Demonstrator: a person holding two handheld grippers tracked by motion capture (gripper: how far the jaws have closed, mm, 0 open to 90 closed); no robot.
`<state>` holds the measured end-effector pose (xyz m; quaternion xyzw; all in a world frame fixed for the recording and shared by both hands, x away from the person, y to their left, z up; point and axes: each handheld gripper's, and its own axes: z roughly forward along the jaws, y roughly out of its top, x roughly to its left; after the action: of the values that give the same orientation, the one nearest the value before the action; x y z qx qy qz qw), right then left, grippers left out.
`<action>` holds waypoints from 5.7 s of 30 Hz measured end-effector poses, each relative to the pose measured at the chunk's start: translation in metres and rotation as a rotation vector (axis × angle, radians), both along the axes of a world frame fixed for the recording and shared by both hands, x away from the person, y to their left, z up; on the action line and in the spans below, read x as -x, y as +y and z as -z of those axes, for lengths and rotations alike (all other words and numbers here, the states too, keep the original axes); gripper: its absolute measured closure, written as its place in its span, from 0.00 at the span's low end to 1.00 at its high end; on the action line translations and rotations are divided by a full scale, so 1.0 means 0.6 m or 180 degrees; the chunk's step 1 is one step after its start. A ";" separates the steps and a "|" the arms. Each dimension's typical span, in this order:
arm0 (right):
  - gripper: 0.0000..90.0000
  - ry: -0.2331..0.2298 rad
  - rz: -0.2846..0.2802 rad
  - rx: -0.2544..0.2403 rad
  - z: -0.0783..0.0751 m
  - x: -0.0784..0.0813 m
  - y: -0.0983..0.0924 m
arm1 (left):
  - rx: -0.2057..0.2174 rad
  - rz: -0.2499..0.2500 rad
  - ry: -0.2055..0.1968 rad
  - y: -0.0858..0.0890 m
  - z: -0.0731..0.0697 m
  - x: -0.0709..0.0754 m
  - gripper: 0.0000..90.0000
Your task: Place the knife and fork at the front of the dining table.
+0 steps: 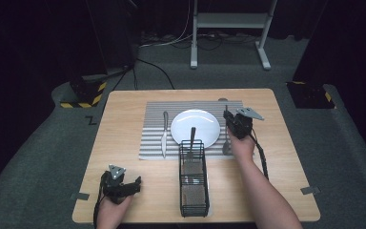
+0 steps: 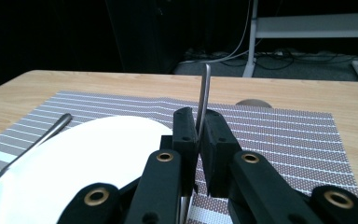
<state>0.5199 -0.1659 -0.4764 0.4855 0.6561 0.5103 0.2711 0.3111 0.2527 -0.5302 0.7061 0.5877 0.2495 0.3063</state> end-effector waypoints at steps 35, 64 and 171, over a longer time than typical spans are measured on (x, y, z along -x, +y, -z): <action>0.89 0.0457 0.0063 0.0067 0.041 -0.058 -0.012 | 0.0009 0.0026 0.0003 0.000 0.000 0.001 0.09; 0.64 0.0000 -0.0075 0.0249 -0.002 0.045 -0.018 | 0.0000 0.0037 0.0006 0.000 0.000 0.001 0.08; 0.96 -0.1497 -0.0478 -0.0339 -0.189 0.307 -0.039 | -0.0004 0.0044 0.0011 0.000 0.000 0.001 0.08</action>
<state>0.3358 -0.1891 -0.3631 0.3169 0.5813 0.6618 0.3518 0.3108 0.2525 -0.5303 0.7107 0.5832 0.2466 0.3065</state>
